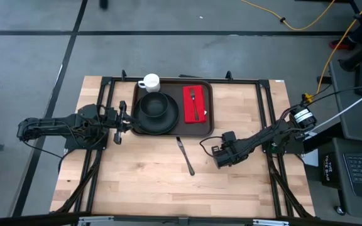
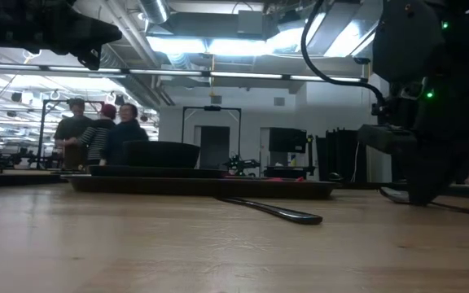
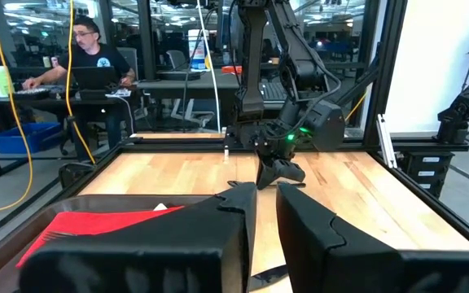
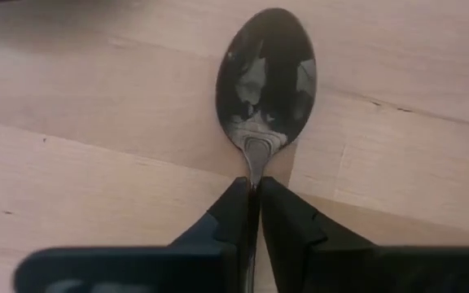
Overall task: Set up tray
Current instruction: Put the silver spoon on the red napkin to the left of the silver fork
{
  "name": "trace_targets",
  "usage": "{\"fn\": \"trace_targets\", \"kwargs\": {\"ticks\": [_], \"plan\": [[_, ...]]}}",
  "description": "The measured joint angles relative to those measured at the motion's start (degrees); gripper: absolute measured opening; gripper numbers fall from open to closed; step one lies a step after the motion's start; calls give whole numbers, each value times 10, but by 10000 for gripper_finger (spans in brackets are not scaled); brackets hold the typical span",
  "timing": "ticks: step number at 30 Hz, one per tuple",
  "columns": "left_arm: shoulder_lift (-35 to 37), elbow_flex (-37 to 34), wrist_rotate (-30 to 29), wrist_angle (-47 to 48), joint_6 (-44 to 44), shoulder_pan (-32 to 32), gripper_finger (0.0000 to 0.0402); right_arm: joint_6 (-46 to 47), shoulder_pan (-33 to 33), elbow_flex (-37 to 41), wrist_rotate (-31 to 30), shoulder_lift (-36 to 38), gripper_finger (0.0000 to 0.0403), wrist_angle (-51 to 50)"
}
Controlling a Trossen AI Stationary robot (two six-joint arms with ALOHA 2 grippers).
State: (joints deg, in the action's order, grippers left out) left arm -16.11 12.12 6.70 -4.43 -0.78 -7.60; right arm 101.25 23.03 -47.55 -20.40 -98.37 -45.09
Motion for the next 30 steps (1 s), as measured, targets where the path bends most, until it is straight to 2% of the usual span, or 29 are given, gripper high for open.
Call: {"fn": "trace_targets", "kwargs": {"ticks": [6, 11, 15, 30], "plan": [[0, 0, 0, 0, 0, 0, 47, 20, 0, 1, -12, -1, 10, 1], [0, 0, 0, 0, 0, 0, 48, 35, 0, 1, -12, -2, 22, 2], [0, 0, 0, 0, 0, 0, 47, 36, 0, -1, -22, -2, 14, 4], [0, 0, 0, 0, 0, 0, 46, 1, 0, -72, -50, -5, 11, -52]]}}
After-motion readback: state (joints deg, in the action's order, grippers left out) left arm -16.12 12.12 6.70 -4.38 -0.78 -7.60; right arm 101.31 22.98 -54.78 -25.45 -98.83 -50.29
